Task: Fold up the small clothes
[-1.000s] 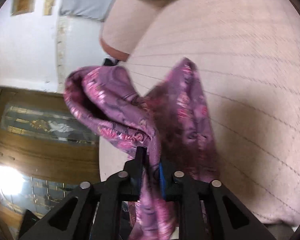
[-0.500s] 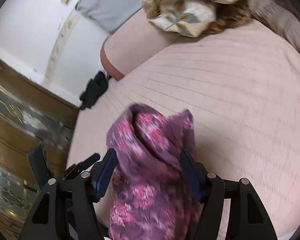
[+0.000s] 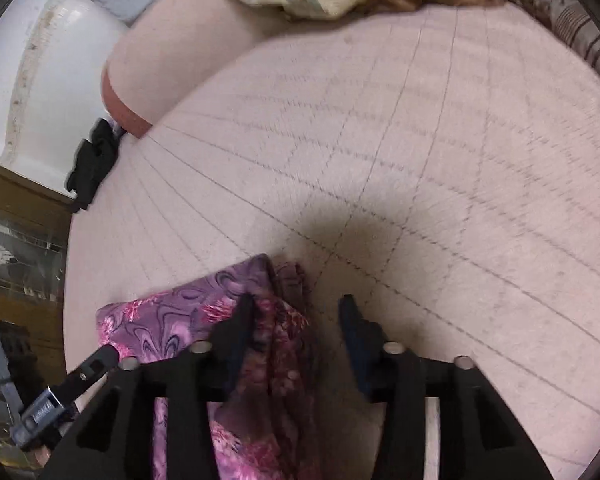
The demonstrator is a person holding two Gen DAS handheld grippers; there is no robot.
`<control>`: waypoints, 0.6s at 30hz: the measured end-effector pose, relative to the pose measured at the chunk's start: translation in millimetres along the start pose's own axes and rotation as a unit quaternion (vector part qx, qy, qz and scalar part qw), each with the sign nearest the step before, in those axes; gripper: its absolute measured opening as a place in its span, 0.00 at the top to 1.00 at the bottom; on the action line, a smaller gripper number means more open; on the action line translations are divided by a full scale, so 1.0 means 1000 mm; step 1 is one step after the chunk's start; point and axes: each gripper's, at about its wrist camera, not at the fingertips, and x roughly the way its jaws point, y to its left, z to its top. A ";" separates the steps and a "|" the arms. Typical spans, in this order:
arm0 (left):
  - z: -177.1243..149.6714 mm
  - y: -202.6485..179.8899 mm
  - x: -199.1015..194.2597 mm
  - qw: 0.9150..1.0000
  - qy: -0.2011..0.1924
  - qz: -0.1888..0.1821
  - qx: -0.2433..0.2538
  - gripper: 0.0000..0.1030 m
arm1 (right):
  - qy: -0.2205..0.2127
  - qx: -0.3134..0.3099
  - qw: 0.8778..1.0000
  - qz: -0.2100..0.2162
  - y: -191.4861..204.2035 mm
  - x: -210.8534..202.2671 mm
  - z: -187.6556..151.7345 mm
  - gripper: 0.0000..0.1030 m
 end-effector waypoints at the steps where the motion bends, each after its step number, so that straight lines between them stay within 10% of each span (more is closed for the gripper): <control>1: -0.001 0.004 -0.005 1.000 0.000 -0.004 -0.003 0.24 | -0.003 0.000 1.000 0.016 -0.003 -0.008 -0.004 0.34; 11: 0.016 0.040 0.053 0.990 0.065 -0.093 -0.084 0.20 | 0.085 0.050 0.990 0.099 -0.018 0.040 -0.004 0.36; 15: 0.022 0.035 0.046 0.987 0.074 -0.116 -0.081 0.55 | 0.087 0.043 0.991 0.095 -0.011 0.049 -0.005 0.69; 18: 0.035 0.041 0.022 0.983 0.073 -0.144 -0.090 0.69 | 0.069 0.035 0.991 0.107 0.004 0.040 -0.004 0.74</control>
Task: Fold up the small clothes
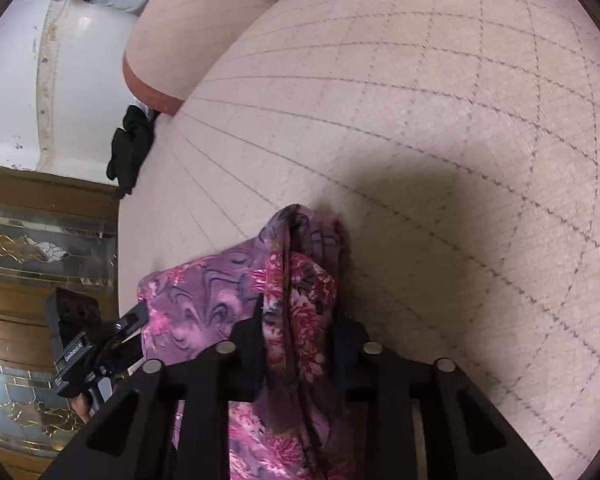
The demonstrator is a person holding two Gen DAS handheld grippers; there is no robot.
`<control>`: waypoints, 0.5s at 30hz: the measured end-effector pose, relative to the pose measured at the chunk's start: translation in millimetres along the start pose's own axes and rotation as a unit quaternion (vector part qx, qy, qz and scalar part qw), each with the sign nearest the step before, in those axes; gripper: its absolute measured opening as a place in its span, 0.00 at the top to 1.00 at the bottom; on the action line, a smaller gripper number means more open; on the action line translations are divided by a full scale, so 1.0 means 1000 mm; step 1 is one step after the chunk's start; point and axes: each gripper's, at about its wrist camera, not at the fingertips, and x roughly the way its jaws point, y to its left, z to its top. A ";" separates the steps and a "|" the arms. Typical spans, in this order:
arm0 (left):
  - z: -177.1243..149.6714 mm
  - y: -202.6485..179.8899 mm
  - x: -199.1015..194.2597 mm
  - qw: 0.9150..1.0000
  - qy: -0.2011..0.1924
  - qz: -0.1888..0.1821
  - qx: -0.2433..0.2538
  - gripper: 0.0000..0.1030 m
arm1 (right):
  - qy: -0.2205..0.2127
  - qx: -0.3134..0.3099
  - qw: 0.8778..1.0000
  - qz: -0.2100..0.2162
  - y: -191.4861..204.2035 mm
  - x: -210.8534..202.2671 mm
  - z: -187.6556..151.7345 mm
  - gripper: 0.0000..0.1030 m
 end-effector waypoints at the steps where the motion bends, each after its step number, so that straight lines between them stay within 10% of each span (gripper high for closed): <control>1: 0.009 -0.003 -0.017 1.000 -0.006 -0.018 -0.005 0.69 | -0.006 0.006 1.000 0.019 0.005 -0.003 0.001 0.74; 8: 0.080 -0.026 -0.071 0.997 -0.063 -0.008 0.037 0.69 | -0.016 -0.057 0.997 0.047 0.087 0.012 0.070 0.75; 12: 0.121 0.005 -0.042 0.997 -0.042 0.052 0.034 0.63 | -0.005 -0.069 0.998 0.002 0.088 0.070 0.100 0.68; 15: 0.093 0.028 -0.041 0.996 -0.006 0.074 0.040 0.63 | 0.012 -0.054 0.998 -0.038 0.067 0.079 0.087 0.61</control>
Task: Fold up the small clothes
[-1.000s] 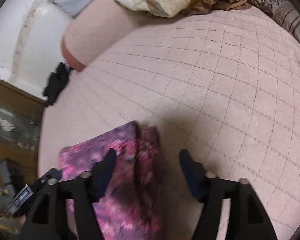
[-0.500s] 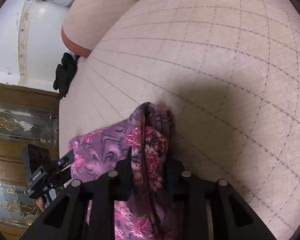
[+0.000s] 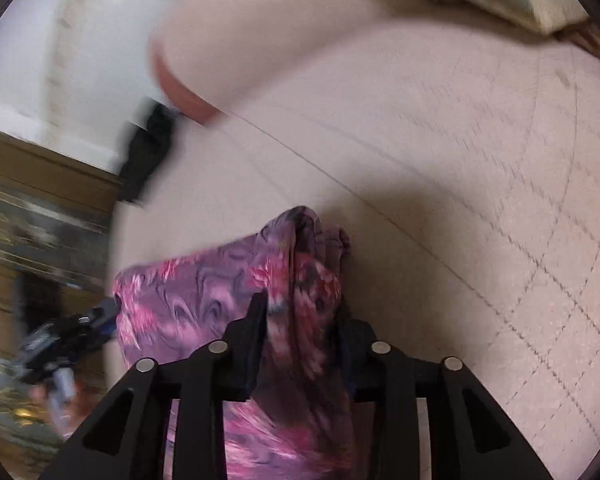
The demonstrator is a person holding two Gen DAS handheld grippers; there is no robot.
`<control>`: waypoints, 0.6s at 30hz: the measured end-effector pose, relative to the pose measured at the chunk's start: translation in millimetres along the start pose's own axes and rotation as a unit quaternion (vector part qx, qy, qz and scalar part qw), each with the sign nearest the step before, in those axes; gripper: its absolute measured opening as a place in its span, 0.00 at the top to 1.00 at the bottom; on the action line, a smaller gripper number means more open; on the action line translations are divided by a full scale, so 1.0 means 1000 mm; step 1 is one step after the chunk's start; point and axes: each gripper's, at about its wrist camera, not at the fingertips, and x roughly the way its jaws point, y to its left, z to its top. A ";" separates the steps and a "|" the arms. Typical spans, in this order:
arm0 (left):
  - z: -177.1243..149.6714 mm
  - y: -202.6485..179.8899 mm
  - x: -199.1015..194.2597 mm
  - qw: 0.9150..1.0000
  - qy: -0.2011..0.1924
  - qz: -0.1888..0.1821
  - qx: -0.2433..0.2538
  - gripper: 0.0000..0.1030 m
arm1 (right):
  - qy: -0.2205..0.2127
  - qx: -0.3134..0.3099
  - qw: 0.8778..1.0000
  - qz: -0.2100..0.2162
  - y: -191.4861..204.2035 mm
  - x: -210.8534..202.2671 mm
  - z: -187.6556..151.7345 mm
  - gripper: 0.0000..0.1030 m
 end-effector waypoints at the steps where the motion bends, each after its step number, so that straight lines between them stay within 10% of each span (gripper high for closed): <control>1: -0.019 0.001 -0.010 1.000 0.001 -0.016 0.013 0.61 | -0.011 0.013 0.999 0.030 -0.003 -0.014 -0.013 0.60; 5: -0.093 -0.004 -0.035 0.999 -0.006 -0.025 0.030 0.42 | -0.064 0.000 0.997 0.044 0.011 -0.082 -0.094 0.27; 7: -0.130 -0.002 -0.039 0.999 -0.017 -0.018 0.026 0.42 | -0.064 -0.014 0.997 0.034 0.013 -0.096 -0.147 0.27; 12: -0.163 0.010 -0.014 0.999 0.006 -0.034 -0.005 0.44 | -0.043 0.033 0.998 0.028 -0.009 -0.079 -0.205 0.79; 16: -0.177 -0.005 -0.014 0.999 -0.008 0.021 0.046 0.91 | -0.057 0.022 0.998 0.020 0.003 -0.087 -0.214 0.91; 18: -0.187 0.004 -0.032 0.999 -0.031 0.001 0.013 0.91 | -0.066 0.029 0.997 0.016 0.002 -0.093 -0.230 0.91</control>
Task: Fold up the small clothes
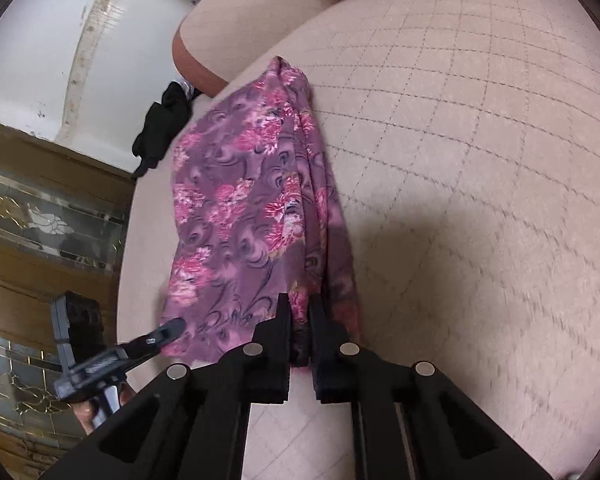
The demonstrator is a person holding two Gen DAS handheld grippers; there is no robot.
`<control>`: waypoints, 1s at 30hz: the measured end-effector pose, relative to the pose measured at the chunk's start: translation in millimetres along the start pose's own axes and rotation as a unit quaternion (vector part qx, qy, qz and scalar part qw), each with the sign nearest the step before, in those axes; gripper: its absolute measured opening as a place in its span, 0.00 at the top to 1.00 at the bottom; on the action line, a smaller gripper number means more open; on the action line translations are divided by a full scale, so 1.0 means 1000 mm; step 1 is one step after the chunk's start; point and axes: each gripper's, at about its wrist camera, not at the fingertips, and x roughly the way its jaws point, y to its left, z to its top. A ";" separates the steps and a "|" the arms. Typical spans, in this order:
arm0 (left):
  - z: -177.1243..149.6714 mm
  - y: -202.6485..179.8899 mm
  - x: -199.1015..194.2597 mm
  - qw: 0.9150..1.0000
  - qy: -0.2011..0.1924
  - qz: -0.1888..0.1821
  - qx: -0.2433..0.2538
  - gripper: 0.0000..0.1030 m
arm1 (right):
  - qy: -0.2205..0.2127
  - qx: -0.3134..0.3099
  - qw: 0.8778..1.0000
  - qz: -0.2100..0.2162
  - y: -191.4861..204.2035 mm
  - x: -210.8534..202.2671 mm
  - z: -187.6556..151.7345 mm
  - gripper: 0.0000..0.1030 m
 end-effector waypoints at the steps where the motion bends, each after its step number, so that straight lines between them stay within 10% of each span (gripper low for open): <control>1: -0.004 0.004 -0.006 1.000 -0.008 0.001 -0.006 0.91 | 0.001 0.004 1.000 -0.005 -0.004 0.001 -0.005 0.91; 7: -0.016 0.013 -0.005 0.999 -0.018 0.030 0.001 0.88 | 0.008 0.000 0.999 -0.034 -0.005 0.016 0.004 0.88; 12: -0.028 0.017 -0.026 0.998 -0.055 0.021 -0.001 0.55 | -0.036 0.023 0.998 -0.054 -0.013 -0.007 0.000 0.25; 23: -0.018 -0.003 0.016 0.999 -0.017 0.034 0.034 0.57 | 0.018 -0.060 0.994 -0.085 0.008 0.039 0.007 0.37; 27: -0.014 0.004 0.017 0.999 -0.026 0.038 0.018 0.84 | 0.012 -0.081 0.989 -0.120 0.014 0.044 0.007 0.77; 30: -0.018 -0.003 0.010 0.997 -0.036 0.051 0.043 0.89 | 0.010 -0.067 0.993 -0.093 0.011 0.039 0.006 0.89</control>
